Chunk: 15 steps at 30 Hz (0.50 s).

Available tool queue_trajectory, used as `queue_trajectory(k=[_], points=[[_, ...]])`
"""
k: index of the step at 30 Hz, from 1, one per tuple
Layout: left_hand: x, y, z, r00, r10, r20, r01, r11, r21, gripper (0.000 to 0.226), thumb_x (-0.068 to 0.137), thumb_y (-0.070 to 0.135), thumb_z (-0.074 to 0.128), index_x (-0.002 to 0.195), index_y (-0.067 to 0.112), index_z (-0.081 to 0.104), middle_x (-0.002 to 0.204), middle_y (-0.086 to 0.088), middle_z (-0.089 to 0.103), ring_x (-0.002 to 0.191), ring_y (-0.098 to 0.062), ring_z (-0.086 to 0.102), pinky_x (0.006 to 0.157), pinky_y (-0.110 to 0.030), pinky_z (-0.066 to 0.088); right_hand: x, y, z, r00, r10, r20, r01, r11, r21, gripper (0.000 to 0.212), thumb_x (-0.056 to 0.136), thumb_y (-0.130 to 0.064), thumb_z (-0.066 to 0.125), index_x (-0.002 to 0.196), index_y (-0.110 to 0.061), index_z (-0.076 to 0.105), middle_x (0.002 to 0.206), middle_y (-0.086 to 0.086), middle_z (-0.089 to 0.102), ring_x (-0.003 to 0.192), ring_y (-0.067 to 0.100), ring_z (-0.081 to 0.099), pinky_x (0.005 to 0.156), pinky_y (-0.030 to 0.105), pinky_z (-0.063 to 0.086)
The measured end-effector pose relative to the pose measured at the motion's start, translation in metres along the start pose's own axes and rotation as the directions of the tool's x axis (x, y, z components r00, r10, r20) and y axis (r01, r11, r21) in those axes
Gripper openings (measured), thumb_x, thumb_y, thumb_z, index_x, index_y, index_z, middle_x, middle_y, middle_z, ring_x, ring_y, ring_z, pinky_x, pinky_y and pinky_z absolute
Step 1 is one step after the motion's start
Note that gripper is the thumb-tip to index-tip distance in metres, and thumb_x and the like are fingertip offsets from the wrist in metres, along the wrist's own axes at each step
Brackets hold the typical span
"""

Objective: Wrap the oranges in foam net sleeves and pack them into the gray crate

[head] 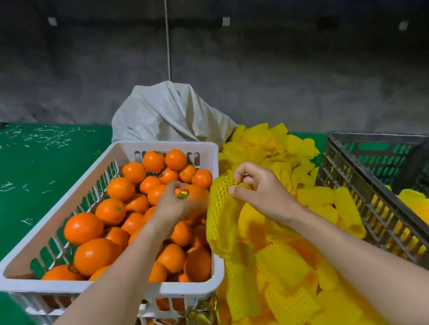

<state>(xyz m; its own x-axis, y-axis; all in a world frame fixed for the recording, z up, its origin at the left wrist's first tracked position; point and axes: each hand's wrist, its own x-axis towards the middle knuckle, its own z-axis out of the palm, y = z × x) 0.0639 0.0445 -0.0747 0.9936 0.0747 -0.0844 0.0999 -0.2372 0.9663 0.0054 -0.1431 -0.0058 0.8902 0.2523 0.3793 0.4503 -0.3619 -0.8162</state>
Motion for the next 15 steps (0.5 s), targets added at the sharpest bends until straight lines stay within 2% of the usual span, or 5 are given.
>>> queue_trajectory(k=[2,5,9,12,15], points=[[-0.017,0.017,-0.003,0.999,0.008,0.053,0.011,0.938,-0.347,0.052,0.072,0.002,0.076,0.111,0.026,0.051,0.118,-0.024,0.056,0.095,-0.033,0.059,0.073,-0.041,0.052,-0.003,-0.004,-0.001,1.000,-0.011,0.020,0.010,0.998,0.068,0.029,0.083,0.003,0.060,0.072,-0.019,0.044,0.067,-0.011,0.042,0.057,-0.003,0.041,0.054,0.012,0.033],[-0.045,0.042,0.004,0.985,0.050,0.163,0.063,0.782,-0.620,0.058,0.071,-0.002,0.072,0.117,0.028,0.053,0.115,-0.019,0.061,0.089,-0.031,0.068,0.065,-0.040,0.057,-0.010,-0.009,-0.006,0.999,-0.028,0.033,0.023,0.987,0.156,0.020,0.075,-0.005,0.059,0.071,-0.018,0.044,0.058,-0.017,0.045,0.054,-0.004,0.040,0.055,0.011,0.033],[-0.075,0.067,0.030,0.962,0.085,0.258,0.143,0.649,-0.747,0.067,0.068,0.000,0.066,0.131,0.013,0.049,0.099,-0.020,0.065,0.077,-0.029,0.069,0.063,-0.040,0.059,-0.027,-0.010,-0.014,0.999,0.015,0.046,-0.029,0.949,0.315,0.012,0.065,-0.010,0.052,0.069,-0.018,0.044,0.051,-0.014,0.039,0.050,0.001,0.032,0.047,0.016,0.026],[-0.088,0.077,0.052,0.927,0.074,0.367,0.280,0.515,-0.810,0.040,0.081,0.025,0.061,0.116,0.007,0.058,0.096,-0.022,0.069,0.084,-0.033,0.068,0.073,-0.047,0.057,-0.042,-0.009,-0.025,0.997,0.054,0.060,-0.073,0.926,0.369,0.012,0.062,-0.008,0.051,0.068,-0.017,0.045,0.053,-0.008,0.037,0.048,0.003,0.030,0.046,0.020,0.022],[-0.095,0.076,0.080,0.953,-0.029,0.300,0.263,0.569,-0.779,0.026,0.095,0.026,0.049,0.113,0.008,0.056,0.084,-0.015,0.068,0.077,-0.027,0.066,0.071,-0.044,0.055,-0.056,-0.007,-0.040,0.996,0.068,0.056,-0.084,0.922,0.377,0.011,0.061,-0.007,0.049,0.067,-0.014,0.044,0.053,-0.009,0.038,0.046,0.000,0.031,0.045,0.016,0.024]])
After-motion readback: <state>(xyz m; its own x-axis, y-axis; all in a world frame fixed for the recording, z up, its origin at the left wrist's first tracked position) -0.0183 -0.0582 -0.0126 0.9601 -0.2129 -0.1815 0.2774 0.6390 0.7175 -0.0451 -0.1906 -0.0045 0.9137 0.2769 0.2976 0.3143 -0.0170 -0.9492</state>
